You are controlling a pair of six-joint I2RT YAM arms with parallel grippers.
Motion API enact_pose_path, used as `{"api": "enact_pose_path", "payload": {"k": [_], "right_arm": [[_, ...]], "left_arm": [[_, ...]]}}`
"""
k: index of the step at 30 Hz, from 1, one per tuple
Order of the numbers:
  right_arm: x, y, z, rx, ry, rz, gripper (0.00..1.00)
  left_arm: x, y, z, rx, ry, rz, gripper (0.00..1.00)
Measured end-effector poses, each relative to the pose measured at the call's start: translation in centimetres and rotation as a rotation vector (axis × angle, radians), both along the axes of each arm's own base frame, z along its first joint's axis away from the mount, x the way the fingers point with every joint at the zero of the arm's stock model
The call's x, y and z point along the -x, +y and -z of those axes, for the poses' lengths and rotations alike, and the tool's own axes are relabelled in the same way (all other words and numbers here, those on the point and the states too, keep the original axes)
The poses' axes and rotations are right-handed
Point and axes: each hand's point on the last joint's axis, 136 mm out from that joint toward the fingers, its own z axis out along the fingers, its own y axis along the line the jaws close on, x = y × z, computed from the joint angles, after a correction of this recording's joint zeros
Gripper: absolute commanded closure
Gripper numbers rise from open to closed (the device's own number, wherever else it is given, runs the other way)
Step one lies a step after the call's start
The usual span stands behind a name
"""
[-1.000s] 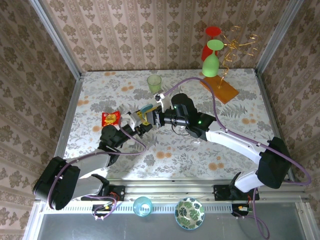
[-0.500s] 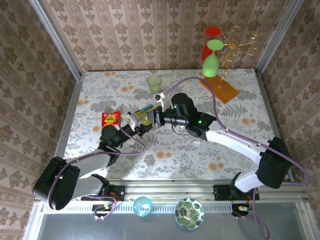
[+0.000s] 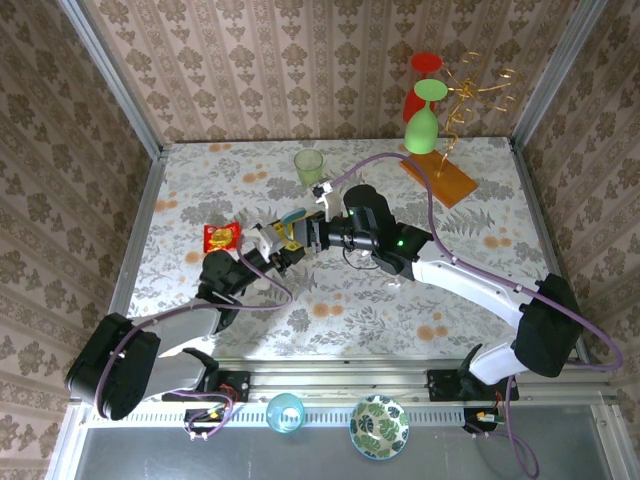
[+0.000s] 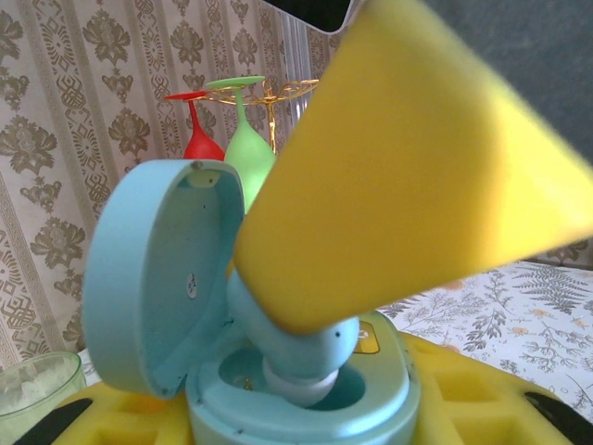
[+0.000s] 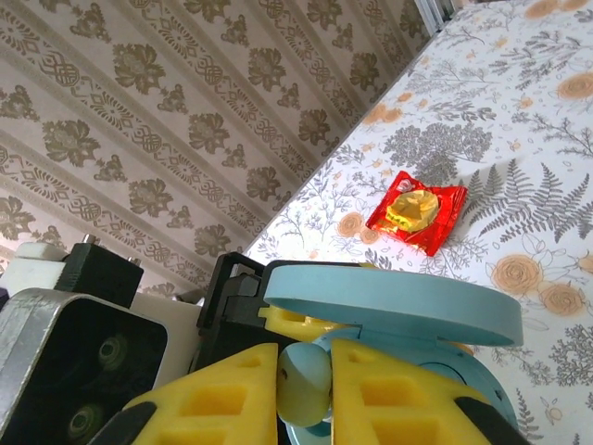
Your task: Insert the wireless bluetooth earbuds into the charging case
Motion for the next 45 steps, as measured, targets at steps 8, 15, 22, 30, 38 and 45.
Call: {"api": "enact_pose_path", "payload": {"k": [8,15,22,30,38,45], "right_arm": [[-0.1,-0.1,0.1,0.011,-0.009,0.003,0.72],[0.1,-0.2,0.1,0.026,-0.024,-0.003,0.64],[0.1,-1.2,-1.1,0.035,-0.068,0.027,0.56],[1.2,-3.2,-3.1,0.003,-0.139,0.051,0.54],[-0.5,-5.3,-4.7,0.007,-0.17,0.153,0.48],[-2.7,-4.4,-4.2,0.093,-0.125,0.179,0.44]], "left_arm": [[-0.1,0.0,0.1,-0.002,0.004,-0.003,0.86],[-0.1,0.0,0.2,-0.005,0.009,-0.002,0.86],[0.1,0.0,-0.4,0.009,-0.014,0.001,0.86],[0.4,-0.1,-0.7,0.005,-0.045,0.015,0.86],[1.4,-1.0,-0.2,-0.044,-0.064,0.094,0.86],[2.2,-1.5,-0.4,-0.054,-0.075,0.148,0.86]]}}
